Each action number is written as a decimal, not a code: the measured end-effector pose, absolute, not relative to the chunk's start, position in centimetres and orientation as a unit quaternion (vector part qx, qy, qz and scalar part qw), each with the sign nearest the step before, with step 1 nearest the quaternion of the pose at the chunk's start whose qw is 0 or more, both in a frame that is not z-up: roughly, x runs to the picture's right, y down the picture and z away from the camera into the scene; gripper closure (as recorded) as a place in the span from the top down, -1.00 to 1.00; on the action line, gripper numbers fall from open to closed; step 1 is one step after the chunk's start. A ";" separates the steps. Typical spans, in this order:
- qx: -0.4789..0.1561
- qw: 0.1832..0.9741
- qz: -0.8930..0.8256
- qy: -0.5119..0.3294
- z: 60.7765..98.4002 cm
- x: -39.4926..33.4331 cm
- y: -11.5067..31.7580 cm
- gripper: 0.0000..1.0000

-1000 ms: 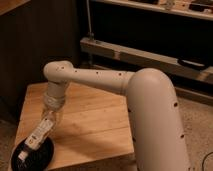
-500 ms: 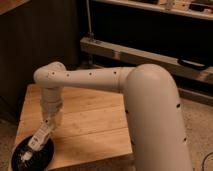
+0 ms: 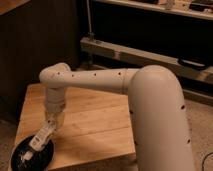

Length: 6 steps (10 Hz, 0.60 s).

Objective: Place the bottle in the ceramic bowl

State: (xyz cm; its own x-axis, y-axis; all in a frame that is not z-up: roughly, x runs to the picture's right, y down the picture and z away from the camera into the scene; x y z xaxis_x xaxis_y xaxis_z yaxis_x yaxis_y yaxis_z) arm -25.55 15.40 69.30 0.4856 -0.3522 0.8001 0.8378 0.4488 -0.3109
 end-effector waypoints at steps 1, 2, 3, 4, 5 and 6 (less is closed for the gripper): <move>-0.362 0.775 -0.383 -0.350 69.0 -26.2 15.4 -1.00; -0.366 0.767 -0.387 -0.357 68.8 -26.5 15.5 -1.00; -0.369 0.757 -0.396 -0.366 68.6 -27.3 15.9 -1.00; -0.373 0.739 -0.413 -0.380 68.2 -28.8 16.6 -1.00; -0.376 0.727 -0.424 -0.388 67.8 -29.8 17.1 -1.00; -0.379 0.720 -0.430 -0.391 67.6 -30.2 17.5 -1.00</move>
State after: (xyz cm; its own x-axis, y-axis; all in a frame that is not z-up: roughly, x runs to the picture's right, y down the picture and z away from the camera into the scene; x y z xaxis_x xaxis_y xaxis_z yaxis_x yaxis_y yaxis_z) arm -30.24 17.46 67.56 0.3243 -0.3225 0.8893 0.9156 0.3433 -0.2094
